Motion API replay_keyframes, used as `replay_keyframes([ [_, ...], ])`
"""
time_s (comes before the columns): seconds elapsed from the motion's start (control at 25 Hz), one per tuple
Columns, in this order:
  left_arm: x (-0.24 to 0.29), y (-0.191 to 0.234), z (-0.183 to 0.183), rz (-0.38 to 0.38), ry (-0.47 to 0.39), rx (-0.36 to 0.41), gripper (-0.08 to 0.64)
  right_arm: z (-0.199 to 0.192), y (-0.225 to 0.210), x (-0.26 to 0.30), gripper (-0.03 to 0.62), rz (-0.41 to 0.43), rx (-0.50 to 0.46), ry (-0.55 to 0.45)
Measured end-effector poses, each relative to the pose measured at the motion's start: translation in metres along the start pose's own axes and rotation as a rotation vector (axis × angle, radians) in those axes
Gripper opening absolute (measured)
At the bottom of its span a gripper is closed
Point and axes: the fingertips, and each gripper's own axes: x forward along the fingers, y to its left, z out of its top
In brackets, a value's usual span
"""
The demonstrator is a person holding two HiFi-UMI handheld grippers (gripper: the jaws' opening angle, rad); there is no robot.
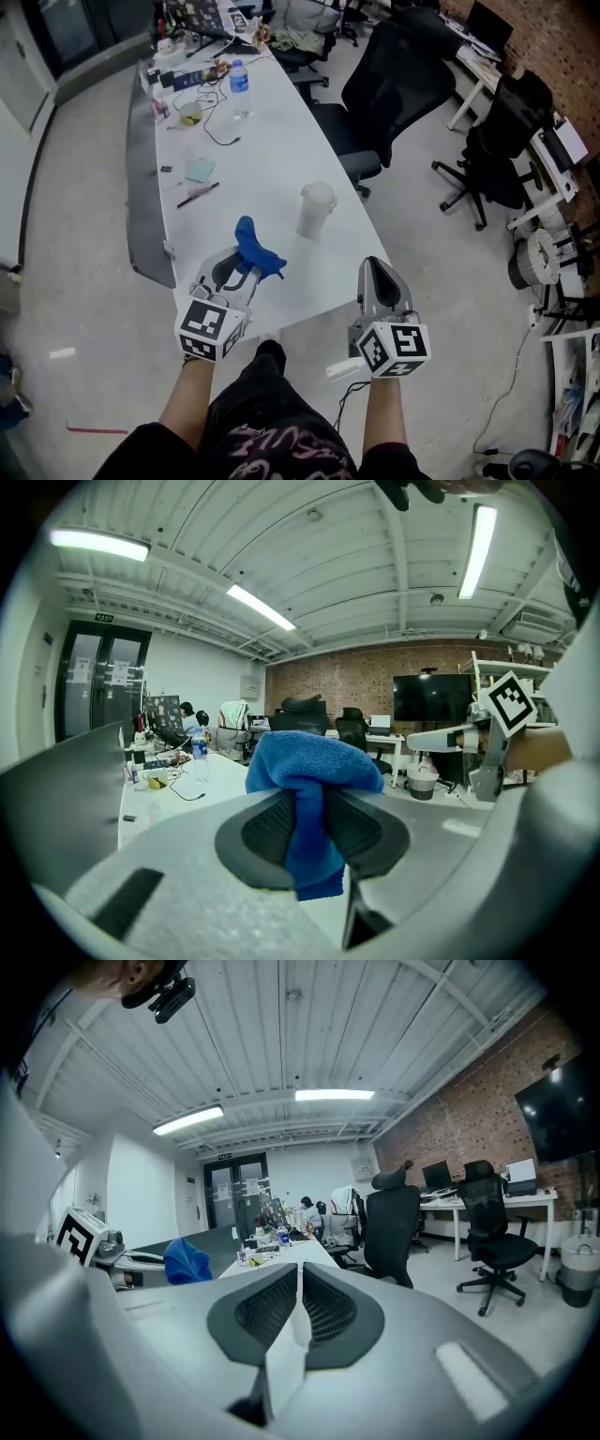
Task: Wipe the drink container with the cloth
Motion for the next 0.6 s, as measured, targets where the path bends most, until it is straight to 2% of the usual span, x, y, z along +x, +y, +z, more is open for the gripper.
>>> replay_keyframes([
  [0.28, 0.023, 0.025, -0.028, 0.005, 0.05, -0.039, 0.087, -0.018, 0.003, 0.051, 0.058, 0.04, 0.002, 0.046],
  [0.6, 0.038, 0.035, -0.048, -0.006, 0.08, -0.058, 0.087, -0.033, 0.008, 0.094, 0.152, 0.093, -0.013, 0.084],
])
